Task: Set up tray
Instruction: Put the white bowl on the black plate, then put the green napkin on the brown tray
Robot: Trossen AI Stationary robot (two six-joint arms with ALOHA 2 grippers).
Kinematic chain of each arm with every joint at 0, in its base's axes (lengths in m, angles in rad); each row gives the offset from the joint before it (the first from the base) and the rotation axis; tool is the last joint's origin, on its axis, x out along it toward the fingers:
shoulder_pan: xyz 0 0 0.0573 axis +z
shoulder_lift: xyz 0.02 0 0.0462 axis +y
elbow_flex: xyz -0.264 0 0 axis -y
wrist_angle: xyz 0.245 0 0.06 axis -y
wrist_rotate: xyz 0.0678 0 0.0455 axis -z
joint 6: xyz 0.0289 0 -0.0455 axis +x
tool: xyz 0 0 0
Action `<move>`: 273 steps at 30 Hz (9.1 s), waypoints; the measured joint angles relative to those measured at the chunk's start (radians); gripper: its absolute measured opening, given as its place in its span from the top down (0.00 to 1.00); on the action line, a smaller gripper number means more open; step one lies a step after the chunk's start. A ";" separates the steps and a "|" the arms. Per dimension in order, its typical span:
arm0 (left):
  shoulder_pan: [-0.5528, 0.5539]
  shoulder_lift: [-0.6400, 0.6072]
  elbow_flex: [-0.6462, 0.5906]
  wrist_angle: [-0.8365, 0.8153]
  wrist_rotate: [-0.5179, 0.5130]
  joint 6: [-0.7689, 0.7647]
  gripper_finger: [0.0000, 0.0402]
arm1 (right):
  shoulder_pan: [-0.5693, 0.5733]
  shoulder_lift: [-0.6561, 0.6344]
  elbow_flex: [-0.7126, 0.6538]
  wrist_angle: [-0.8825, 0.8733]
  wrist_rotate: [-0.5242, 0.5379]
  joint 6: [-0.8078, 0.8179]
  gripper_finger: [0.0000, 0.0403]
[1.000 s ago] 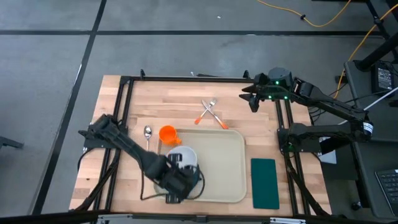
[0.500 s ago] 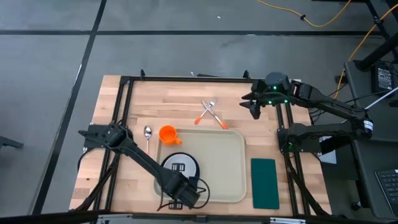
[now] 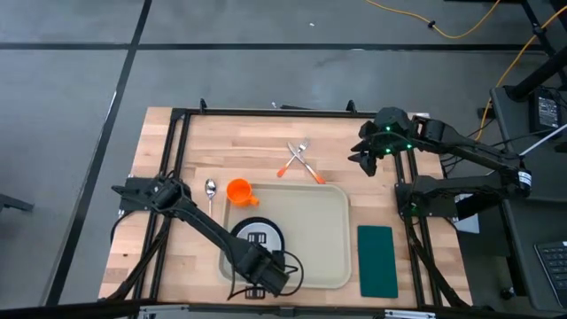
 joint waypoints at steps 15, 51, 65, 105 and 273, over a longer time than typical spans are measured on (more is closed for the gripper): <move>-0.003 -0.018 0.278 -0.335 -0.014 -0.099 0.40 | 0.000 0.000 0.000 -0.039 0.000 -0.034 0.55; -0.041 -0.354 0.334 -0.337 -0.841 -0.263 0.50 | 0.701 -0.121 -0.400 -0.153 -0.033 0.696 0.55; -0.014 -0.375 0.333 -0.337 -0.857 -0.199 0.50 | 0.758 -0.137 -0.531 -0.066 -0.054 0.969 0.50; -0.020 -0.375 0.333 -0.337 -0.855 -0.220 0.50 | 0.759 -0.134 -0.653 0.043 -0.124 1.150 0.30; -0.062 -0.340 0.333 -0.337 -0.724 -0.172 0.50 | 0.863 -0.073 -0.164 -0.178 0.088 1.188 0.98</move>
